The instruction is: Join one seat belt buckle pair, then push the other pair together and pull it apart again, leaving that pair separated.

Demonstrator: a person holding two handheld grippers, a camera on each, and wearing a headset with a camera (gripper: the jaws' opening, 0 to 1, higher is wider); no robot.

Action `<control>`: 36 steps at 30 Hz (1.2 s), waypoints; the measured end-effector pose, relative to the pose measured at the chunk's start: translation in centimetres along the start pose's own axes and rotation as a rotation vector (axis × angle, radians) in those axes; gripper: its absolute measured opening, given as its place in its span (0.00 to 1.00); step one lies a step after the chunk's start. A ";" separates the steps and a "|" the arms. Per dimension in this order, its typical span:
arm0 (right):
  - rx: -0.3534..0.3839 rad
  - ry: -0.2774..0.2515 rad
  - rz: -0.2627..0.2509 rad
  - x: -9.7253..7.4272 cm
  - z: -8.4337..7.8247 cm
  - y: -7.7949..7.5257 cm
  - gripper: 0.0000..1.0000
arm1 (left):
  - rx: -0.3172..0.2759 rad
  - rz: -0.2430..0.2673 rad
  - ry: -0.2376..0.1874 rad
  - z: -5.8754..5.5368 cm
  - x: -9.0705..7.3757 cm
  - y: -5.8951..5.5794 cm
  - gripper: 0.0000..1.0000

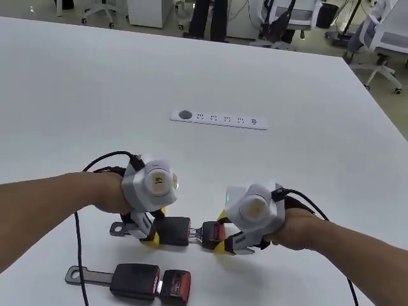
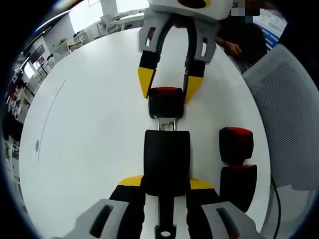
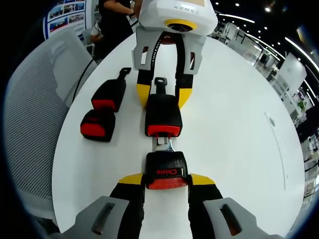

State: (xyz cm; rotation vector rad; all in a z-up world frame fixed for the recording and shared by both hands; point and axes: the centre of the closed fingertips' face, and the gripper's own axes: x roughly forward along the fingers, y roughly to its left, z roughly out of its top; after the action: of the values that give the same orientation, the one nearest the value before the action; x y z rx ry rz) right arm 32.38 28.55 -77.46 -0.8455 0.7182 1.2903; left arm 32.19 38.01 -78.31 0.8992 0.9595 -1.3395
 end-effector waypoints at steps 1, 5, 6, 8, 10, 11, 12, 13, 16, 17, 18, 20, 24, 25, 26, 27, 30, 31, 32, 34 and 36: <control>0.000 0.001 0.000 -0.1 -0.2 0.0 0.29 | 0.000 0.000 0.000 0.0 0.0 0.0 0.32; 0.000 0.007 0.002 -0.4 -0.7 0.0 0.29 | 0.003 -0.001 0.002 0.0 0.0 0.0 0.32; 0.000 0.010 0.001 -0.5 -0.9 0.0 0.29 | 0.004 -0.001 0.003 -0.1 0.0 0.1 0.32; 0.003 0.014 0.000 -0.7 -1.2 -0.1 0.29 | 0.005 -0.001 0.003 -0.1 0.0 0.1 0.32; 0.004 0.019 0.000 -0.9 -1.5 0.0 0.29 | 0.004 -0.001 0.003 -0.1 0.1 0.1 0.32; 0.005 0.020 0.000 -1.0 -1.6 0.0 0.29 | 0.005 -0.001 0.002 -0.1 0.1 0.1 0.32; 0.004 0.021 0.000 -1.0 -1.7 0.0 0.29 | 0.004 -0.001 0.002 -0.1 0.0 0.1 0.32; 0.004 0.024 0.000 -1.2 -1.8 0.0 0.29 | 0.004 0.000 0.001 -0.1 0.1 0.1 0.32; 0.003 0.034 0.002 -1.4 -2.3 -0.2 0.29 | 0.003 0.000 0.001 -0.2 0.1 0.2 0.32; 0.002 0.036 0.002 -1.5 -2.4 -0.1 0.29 | 0.003 0.000 0.002 -0.3 0.1 0.2 0.32; 0.002 0.038 0.002 -1.6 -2.5 -0.1 0.29 | 0.003 -0.001 0.002 -0.3 0.1 0.2 0.32; 0.004 0.041 0.002 -1.6 -2.8 -0.2 0.29 | 0.004 -0.001 0.002 -0.3 0.2 0.3 0.32; 0.004 0.051 0.002 -1.9 -3.6 -0.4 0.30 | 0.005 -0.001 0.001 -0.3 0.2 0.3 0.32; 0.004 0.053 0.001 -2.0 -3.7 -0.4 0.30 | 0.005 -0.001 0.000 -0.3 0.1 0.3 0.32; -0.006 0.070 -0.007 -2.1 -4.2 -0.6 0.30 | 0.005 -0.001 0.000 -0.3 0.1 0.3 0.32; -0.013 0.071 -0.008 -2.0 -4.3 -0.7 0.30 | 0.006 -0.001 0.001 -0.3 0.1 0.2 0.32; -0.004 0.071 -0.011 -2.4 -4.8 -0.6 0.30 | 0.007 -0.002 0.004 -0.3 0.1 0.2 0.32; -0.003 0.073 -0.012 -2.4 -4.9 -0.6 0.30 | 0.008 -0.002 0.005 -0.2 0.1 0.2 0.32; -0.002 0.074 -0.013 -2.5 -5.1 -0.7 0.30 | 0.008 -0.002 0.006 -0.2 0.1 0.2 0.32; -0.003 0.076 -0.013 -2.6 -5.3 -0.7 0.30 | 0.009 -0.002 0.007 -0.2 0.0 0.2 0.32; -0.002 0.078 -0.013 -2.8 -5.5 -0.6 0.30 | 0.009 -0.001 0.006 -0.2 0.0 0.1 0.32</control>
State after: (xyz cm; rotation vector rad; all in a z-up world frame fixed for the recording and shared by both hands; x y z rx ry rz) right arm 32.63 22.39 -77.89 -0.9045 0.7717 1.2527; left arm 32.32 38.17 -78.39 0.9104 0.9597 -1.3436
